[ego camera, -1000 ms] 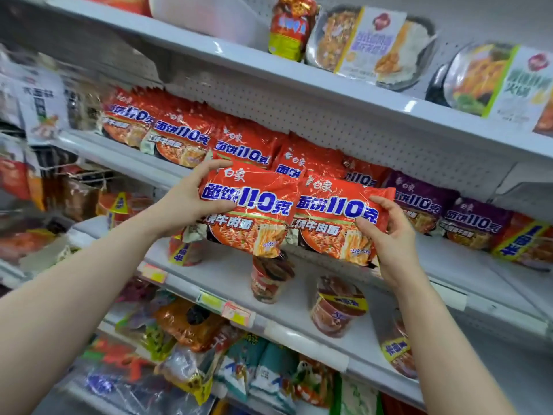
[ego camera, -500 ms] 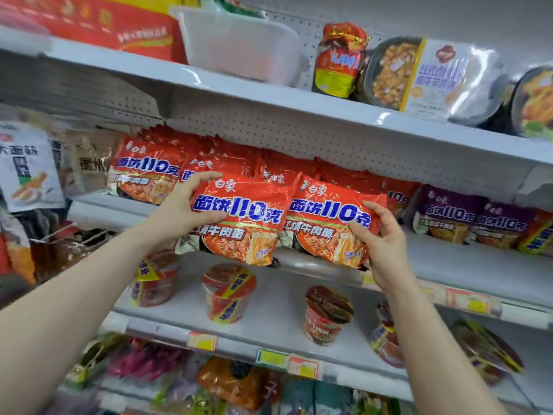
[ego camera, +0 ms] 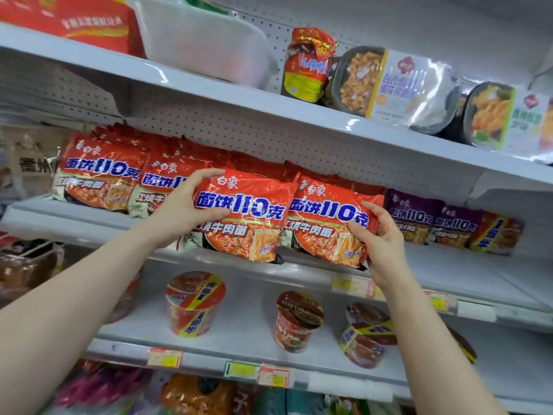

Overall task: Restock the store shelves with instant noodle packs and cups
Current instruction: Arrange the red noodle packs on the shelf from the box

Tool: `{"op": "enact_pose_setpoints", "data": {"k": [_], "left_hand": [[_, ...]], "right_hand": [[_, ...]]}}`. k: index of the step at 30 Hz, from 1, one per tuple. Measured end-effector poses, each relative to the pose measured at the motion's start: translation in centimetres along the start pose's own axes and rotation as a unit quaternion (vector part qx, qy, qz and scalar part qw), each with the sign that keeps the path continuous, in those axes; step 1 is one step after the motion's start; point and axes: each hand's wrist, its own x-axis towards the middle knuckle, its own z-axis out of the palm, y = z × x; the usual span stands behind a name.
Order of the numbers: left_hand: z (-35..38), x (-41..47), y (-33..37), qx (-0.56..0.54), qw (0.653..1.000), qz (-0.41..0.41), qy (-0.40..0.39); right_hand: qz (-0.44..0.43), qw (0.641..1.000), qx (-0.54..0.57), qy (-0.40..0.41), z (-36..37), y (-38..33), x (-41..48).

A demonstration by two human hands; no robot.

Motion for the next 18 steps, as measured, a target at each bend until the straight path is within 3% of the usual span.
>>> {"op": "enact_pose_setpoints", "data": {"k": [18], "left_hand": [[18.3,3.0,4.4,-0.025,0.998,-0.024,0.053]], "right_hand": [[0.044,0.998,0.036,-0.033,-18.6,-0.2,7.1]]}}
